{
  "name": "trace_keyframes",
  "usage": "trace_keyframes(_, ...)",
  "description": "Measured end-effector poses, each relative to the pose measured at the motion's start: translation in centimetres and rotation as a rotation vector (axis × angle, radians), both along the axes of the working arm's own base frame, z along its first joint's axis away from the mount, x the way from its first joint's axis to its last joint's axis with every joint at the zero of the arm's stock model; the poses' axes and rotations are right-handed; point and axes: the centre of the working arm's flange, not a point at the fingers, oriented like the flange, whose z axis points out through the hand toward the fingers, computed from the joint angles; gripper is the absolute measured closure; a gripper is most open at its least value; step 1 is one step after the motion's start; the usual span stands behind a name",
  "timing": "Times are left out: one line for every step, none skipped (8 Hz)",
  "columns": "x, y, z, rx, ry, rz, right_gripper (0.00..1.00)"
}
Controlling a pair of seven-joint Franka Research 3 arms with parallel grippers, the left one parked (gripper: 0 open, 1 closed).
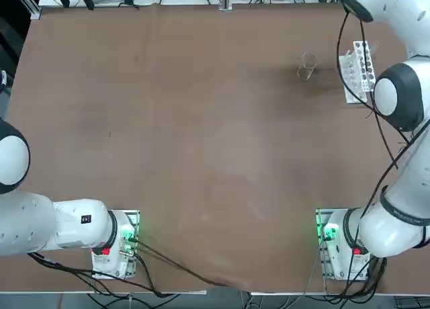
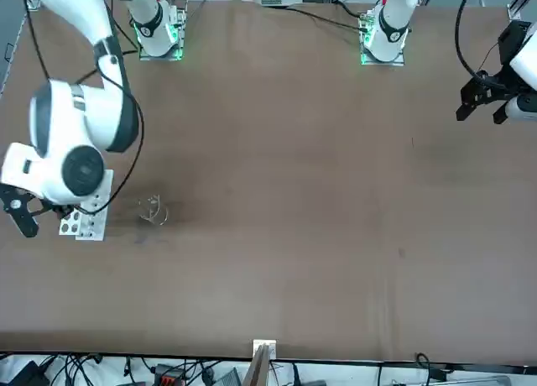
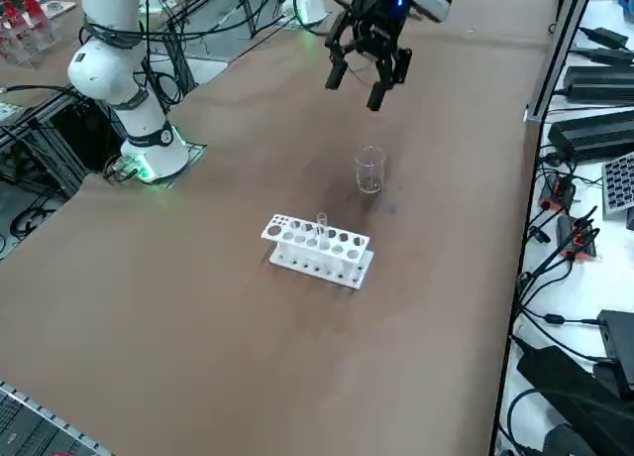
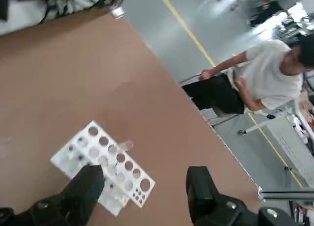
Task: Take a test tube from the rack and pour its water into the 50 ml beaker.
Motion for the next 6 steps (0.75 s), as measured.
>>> trace_keyframes(-0.1,-0.1,0.6,0.073,0.057,0.044,0.0)
trace_keyframes(-0.5,-0.3,1.3,0.161,0.101,0.082,0.0)
trace_keyframes(-1.0,-0.7,2.7,0.262,0.131,0.122,0.0)
trace_keyframes(-1.6,-1.5,4.4,0.363,0.154,0.169,0.0)
trace_keyframes(-2.4,-2.6,6.3,0.453,0.167,0.216,0.0)
trace_keyframes(-3.3,-3.6,8.0,0.537,0.17,0.257,0.0)
